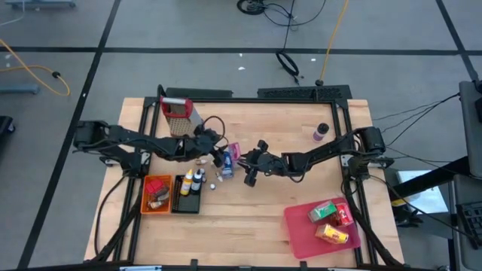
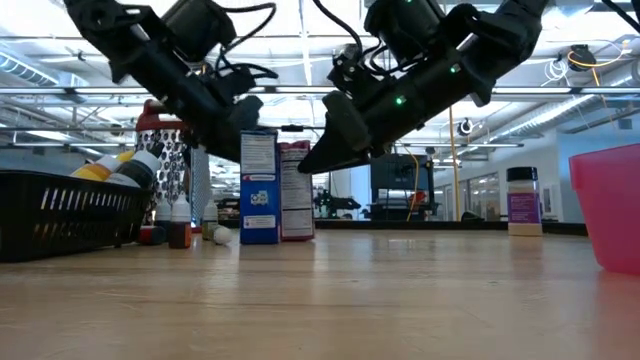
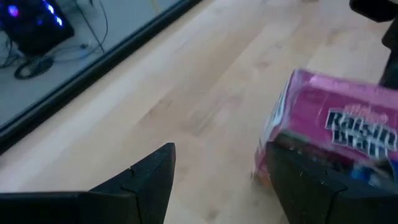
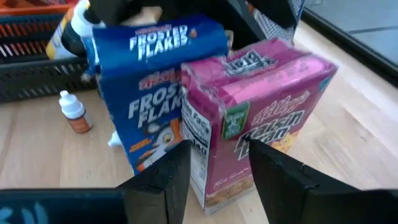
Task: Pick & Place Kitchen Items
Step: Put the purple cereal box into the red bin
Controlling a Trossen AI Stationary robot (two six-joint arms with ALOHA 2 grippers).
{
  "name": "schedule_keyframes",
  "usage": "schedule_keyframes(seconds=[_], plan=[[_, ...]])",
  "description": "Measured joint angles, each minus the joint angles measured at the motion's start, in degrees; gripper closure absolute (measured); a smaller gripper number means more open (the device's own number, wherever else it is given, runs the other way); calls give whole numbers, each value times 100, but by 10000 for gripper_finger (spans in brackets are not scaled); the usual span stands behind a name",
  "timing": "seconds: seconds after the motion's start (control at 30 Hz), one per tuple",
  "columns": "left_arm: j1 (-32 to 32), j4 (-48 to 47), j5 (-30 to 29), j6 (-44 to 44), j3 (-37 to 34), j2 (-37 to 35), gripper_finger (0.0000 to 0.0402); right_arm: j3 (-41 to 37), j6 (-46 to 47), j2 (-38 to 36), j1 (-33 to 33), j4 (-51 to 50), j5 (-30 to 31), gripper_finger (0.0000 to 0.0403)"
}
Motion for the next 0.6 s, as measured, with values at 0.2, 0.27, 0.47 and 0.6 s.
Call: schedule_keyframes(seconds=[0.2,0.27,0.47,0.6], plan=[[220,682,647,297,0,448,149,0,-22,-6,0,6,20,278],[271,874,792,329,-2,532,149,0,-24,-6,0,1,17,284],[334,1006,891,329,-2,591,149,0,-22,-6,-3,27,23,305],[334,1017,955,328,-2,589,149,0,-16,-6,-37,83,11,341]])
